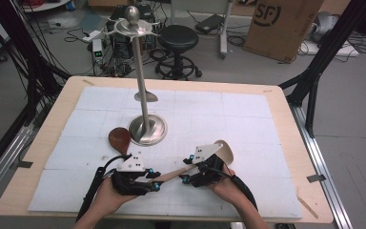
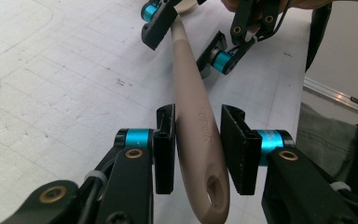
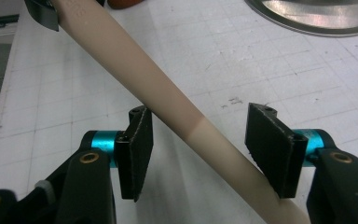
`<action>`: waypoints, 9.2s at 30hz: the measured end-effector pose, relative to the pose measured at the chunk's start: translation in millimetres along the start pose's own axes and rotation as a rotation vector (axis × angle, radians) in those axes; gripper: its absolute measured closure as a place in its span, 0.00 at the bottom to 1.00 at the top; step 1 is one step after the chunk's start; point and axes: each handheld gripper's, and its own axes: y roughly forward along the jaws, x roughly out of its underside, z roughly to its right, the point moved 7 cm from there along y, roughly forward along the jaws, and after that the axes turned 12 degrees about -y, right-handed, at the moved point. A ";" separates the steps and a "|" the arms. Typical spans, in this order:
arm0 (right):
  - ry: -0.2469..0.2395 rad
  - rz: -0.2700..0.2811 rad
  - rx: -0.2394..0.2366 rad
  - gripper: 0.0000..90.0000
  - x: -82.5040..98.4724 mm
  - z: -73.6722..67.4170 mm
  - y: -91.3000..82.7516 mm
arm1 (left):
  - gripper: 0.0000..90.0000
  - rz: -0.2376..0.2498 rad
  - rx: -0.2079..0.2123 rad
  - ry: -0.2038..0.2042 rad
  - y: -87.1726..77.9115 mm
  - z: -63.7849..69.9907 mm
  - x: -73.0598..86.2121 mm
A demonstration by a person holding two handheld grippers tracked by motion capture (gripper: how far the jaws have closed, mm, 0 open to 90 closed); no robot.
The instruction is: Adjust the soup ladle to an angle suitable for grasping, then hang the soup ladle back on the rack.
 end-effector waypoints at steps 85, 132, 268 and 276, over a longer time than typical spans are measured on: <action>0.268 0.436 -0.049 0.84 -82.3 35.6 -63.8 | 0.53 0.094 -0.089 -0.090 -21.1 -31.8 -8.3; 0.232 0.460 -0.106 0.84 -128.0 1.6 -13.0 | 0.85 0.161 -0.047 -0.033 -25.0 -19.1 -17.1; 0.101 0.483 0.083 0.84 -253.1 108.2 -44.5 | 0.35 0.184 -0.139 -0.118 -53.3 -51.3 -9.4; 0.115 0.476 0.092 0.84 -252.3 111.3 -41.8 | 0.35 0.185 -0.136 -0.115 -53.8 -51.2 -9.4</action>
